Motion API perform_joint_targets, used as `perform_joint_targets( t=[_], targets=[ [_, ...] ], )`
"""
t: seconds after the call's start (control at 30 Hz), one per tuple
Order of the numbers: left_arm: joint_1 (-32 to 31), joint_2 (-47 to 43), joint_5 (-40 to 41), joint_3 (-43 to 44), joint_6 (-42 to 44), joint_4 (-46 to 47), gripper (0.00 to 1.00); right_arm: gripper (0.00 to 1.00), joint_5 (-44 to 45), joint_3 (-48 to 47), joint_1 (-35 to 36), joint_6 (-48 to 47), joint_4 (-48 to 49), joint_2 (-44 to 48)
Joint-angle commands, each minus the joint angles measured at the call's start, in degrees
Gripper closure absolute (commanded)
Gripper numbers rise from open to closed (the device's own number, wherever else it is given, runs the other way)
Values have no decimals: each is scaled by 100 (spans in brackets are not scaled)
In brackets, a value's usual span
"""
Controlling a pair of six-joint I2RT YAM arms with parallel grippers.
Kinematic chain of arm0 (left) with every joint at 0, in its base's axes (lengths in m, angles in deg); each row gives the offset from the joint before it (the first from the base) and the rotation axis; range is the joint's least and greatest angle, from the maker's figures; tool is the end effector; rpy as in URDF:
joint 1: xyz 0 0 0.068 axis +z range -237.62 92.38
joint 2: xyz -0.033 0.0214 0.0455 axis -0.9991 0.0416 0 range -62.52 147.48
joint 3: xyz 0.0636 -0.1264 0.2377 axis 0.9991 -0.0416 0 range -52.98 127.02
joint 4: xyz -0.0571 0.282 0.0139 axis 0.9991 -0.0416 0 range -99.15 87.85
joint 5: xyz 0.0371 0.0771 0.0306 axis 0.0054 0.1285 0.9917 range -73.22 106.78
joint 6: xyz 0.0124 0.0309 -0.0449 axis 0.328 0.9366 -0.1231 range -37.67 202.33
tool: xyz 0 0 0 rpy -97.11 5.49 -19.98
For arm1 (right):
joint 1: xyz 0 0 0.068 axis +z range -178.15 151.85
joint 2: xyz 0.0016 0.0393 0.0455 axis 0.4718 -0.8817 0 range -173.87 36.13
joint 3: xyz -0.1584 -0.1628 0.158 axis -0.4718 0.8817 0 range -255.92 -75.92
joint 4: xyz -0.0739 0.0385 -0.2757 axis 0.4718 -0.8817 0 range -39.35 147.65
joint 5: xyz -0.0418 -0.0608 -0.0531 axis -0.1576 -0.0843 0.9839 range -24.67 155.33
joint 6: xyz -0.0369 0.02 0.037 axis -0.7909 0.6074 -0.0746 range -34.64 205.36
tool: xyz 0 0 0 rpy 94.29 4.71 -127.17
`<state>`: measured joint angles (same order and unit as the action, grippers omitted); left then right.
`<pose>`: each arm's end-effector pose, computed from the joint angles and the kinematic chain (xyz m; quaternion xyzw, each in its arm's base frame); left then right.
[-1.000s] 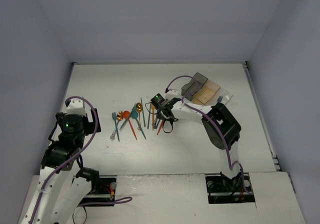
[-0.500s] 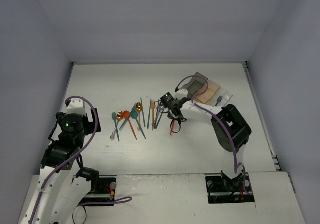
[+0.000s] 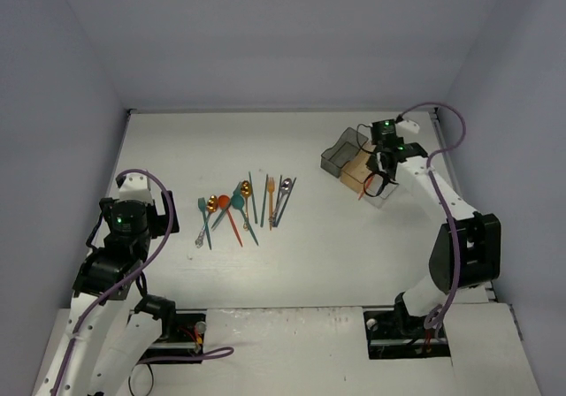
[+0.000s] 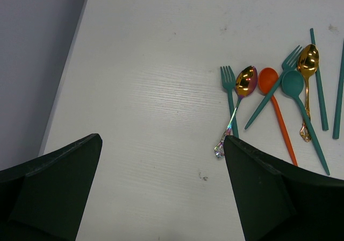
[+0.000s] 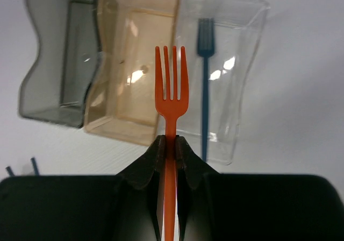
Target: Sort the eating utensils into containers
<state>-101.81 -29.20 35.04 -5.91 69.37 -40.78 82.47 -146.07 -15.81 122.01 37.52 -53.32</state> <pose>0.1460 -0.0245 0.3373 -0.0764 0.8330 0.0053 0.5480 0.3742 0.0702 0.2774 0.2506 0.8606 0.0525 0.4402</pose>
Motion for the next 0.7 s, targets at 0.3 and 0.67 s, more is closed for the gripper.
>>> perform_joint_targets(
  t=[0.3, 0.67],
  targets=[
    [-34, 110, 20, 71, -102, 356, 5, 100, -1180, -774, -1500, -545, -219, -1004],
    [-31, 96, 20, 66, -102, 356, 5, 98, -1458, -1132, -1612, -607, -228, -1777]
  ],
)
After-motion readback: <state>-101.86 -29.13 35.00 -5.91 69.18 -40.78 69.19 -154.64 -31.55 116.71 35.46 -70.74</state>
